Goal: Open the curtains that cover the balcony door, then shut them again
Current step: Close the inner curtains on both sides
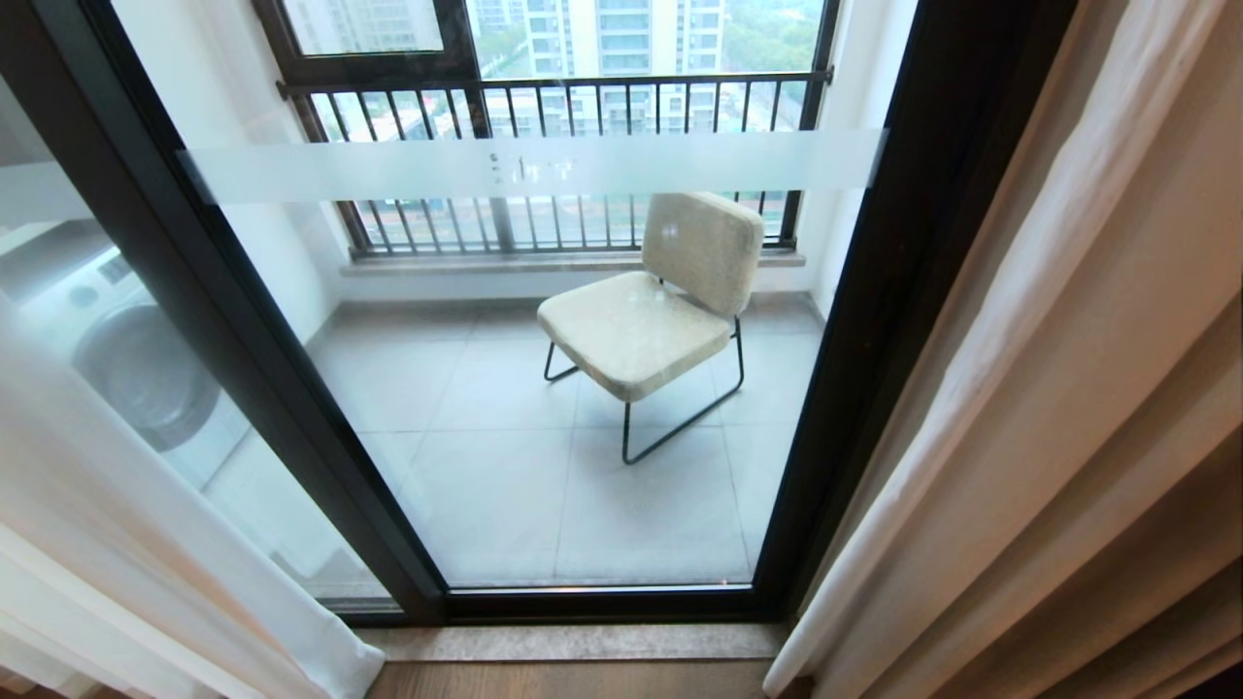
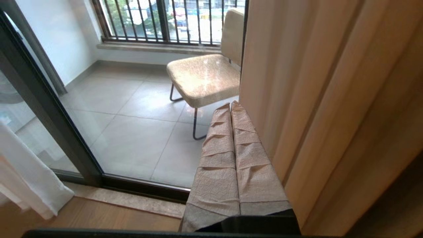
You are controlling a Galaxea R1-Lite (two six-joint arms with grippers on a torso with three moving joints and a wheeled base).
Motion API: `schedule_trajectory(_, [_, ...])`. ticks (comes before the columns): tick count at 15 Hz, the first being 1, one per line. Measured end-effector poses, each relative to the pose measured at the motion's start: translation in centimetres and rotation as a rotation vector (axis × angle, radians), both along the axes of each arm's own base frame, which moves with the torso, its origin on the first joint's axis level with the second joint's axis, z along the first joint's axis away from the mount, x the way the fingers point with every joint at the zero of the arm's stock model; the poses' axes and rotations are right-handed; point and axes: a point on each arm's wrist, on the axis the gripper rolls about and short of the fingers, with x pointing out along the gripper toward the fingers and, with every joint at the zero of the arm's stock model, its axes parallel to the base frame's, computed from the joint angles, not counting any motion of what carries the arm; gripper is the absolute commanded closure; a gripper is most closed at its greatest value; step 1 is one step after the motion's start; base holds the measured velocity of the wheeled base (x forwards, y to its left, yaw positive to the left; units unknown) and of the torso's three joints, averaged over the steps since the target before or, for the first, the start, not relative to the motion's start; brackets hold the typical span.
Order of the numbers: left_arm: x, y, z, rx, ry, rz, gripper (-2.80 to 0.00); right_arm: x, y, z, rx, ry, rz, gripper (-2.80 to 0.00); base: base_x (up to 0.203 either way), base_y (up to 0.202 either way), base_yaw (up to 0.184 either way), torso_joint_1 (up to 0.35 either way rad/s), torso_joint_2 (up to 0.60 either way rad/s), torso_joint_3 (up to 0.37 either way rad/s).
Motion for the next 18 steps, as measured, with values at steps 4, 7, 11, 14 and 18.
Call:
schedule_trajectory(4, [0.0, 0.0, 0.0, 0.0, 0.0, 0.0, 0.0, 2.9, 0.1, 6.6, 0.033, -0.05, 0.031, 0.0, 0.0, 0.0, 0.0, 0.0, 0.0, 0.0])
schedule_trajectory(7, [0.0, 0.0, 0.0, 0.0, 0.0, 0.0, 0.0, 6.7, 0.2, 12.6, 0.059, -0.124, 0.049, -2.8, 0.0, 0.0, 0.0, 0.0, 0.0, 0.0])
schedule_trajectory(11, [0.0, 0.0, 0.0, 0.0, 0.0, 0.0, 0.0, 11.5, 0.8, 17.9, 0.084, -0.205, 0.113, -2.8, 0.0, 0.0, 0.0, 0.0, 0.0, 0.0])
schedule_trajectory(14, [0.0, 0.0, 0.0, 0.0, 0.0, 0.0, 0.0, 14.4, 1.2, 19.7, 0.086, -0.241, 0.127, -2.8, 0.0, 0.0, 0.0, 0.0, 0.0, 0.0])
schedule_trajectory(18, [0.0, 0.0, 0.0, 0.0, 0.0, 0.0, 0.0, 17.5, 1.4, 21.0, 0.068, -0.259, 0.094, -2.8, 0.0, 0.0, 0.0, 0.0, 0.0, 0.0])
